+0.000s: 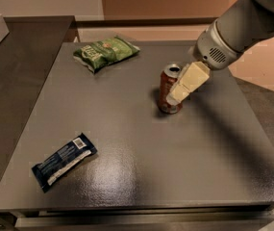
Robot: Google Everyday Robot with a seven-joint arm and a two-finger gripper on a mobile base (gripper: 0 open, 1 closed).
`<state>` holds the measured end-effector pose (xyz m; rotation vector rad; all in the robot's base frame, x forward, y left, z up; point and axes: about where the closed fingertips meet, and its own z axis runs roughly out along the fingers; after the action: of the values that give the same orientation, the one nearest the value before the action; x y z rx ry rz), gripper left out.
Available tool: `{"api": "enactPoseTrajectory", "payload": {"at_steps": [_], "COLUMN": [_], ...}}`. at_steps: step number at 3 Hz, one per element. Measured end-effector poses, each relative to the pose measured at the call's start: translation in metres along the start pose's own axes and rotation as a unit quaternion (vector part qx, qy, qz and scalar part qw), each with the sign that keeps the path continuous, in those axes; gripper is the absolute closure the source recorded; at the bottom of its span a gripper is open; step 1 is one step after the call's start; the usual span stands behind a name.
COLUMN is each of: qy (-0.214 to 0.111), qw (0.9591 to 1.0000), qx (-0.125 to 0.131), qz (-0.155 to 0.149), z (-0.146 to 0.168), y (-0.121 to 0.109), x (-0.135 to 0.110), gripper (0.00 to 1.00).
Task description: Move coke can near green jalapeno chip bag
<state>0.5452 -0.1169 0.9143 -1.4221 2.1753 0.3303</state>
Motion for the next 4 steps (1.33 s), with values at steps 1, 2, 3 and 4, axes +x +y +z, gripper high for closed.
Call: {"api": "enactPoseTrajectory", "payload": {"at_steps": [1,2,3,4], "qy": [-0.003,-0.005,-0.005,-0.007], "qw": [0.9999,0.9997,0.9997,0.9996], "qx": [-0.015,-0.022,-0.025,-0.027], "qz": [0.001,-0.003,-0.006,-0.007], "z": [0.0051,0.0093,0.0122,0.0119], "y": [0.0049,0.0087,0.0101,0.0098], "x": [-0.0038,-0.0089,-0.0111,-0.0128], "gripper": [0.00,0.16,0.38,0.62]}}
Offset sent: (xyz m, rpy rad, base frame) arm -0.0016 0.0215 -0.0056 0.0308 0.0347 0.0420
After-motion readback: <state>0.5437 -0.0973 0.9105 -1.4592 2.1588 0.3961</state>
